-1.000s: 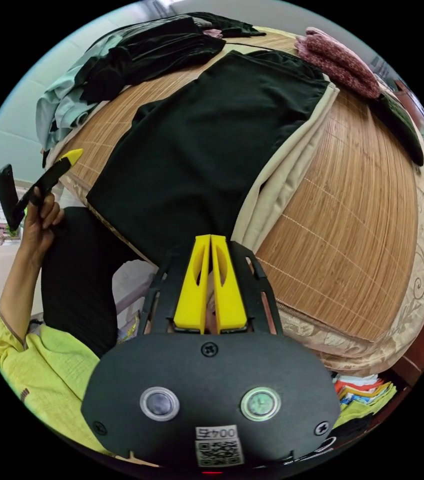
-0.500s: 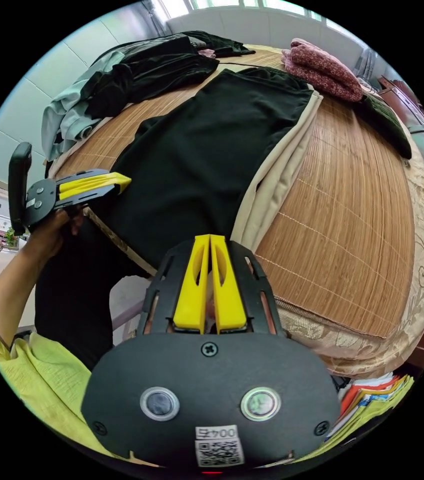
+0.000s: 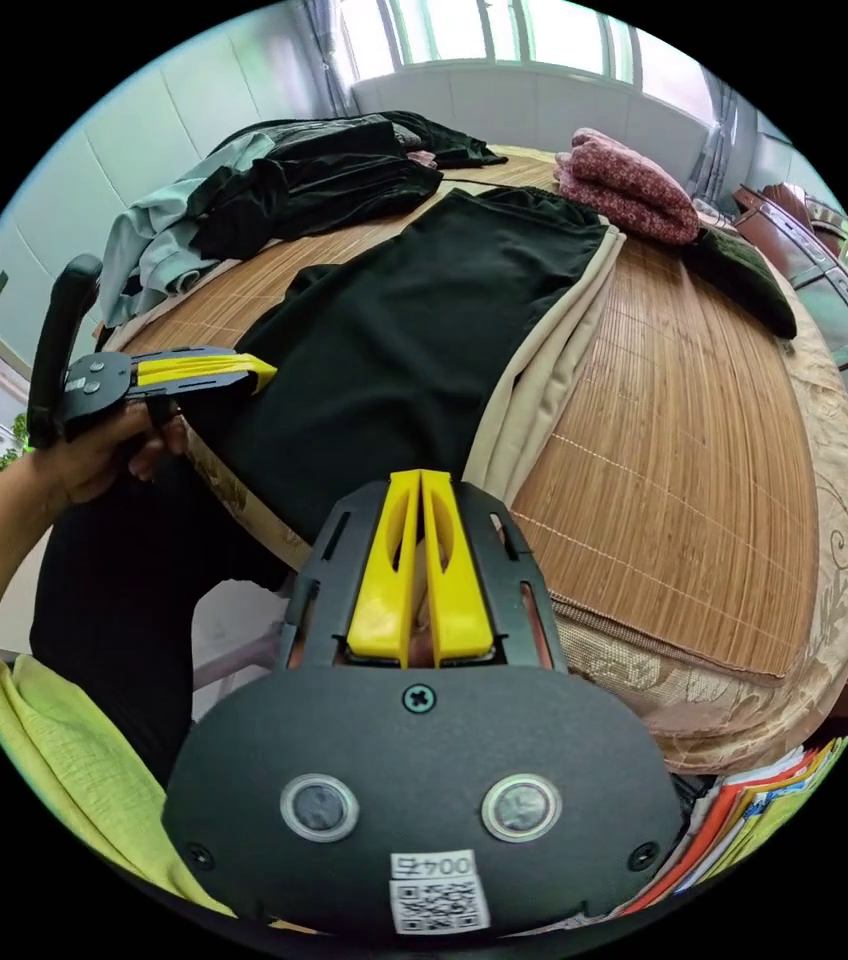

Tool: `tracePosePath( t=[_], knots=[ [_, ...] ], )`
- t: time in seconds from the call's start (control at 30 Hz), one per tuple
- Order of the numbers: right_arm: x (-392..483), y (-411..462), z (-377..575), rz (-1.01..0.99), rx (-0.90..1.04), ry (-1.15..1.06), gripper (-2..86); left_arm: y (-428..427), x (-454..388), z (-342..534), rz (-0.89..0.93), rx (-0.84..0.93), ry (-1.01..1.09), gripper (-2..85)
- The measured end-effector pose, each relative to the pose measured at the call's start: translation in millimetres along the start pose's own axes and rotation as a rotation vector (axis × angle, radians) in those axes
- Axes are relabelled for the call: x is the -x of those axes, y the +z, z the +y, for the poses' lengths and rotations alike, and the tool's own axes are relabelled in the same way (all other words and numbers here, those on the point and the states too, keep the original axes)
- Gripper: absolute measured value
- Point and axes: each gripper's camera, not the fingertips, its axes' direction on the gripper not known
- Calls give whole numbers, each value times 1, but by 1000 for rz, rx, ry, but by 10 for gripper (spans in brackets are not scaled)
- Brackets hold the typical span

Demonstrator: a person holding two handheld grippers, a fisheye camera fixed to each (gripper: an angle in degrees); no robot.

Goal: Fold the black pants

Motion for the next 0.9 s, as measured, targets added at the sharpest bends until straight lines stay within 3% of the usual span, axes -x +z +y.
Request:
tracePosePath(
  t=[0.33, 0.67, 0.9],
  knots=[
    [-10, -19, 30, -92, -31, 44, -7, 11, -24, -3, -73, 10, 62, 3],
    [4, -41, 49, 41, -35, -11, -5, 1, -21, -4, -89, 26, 67, 7],
    [-4, -57, 60, 4, -51, 58, 46, -9, -8, -11, -95, 55, 71, 16]
  ],
)
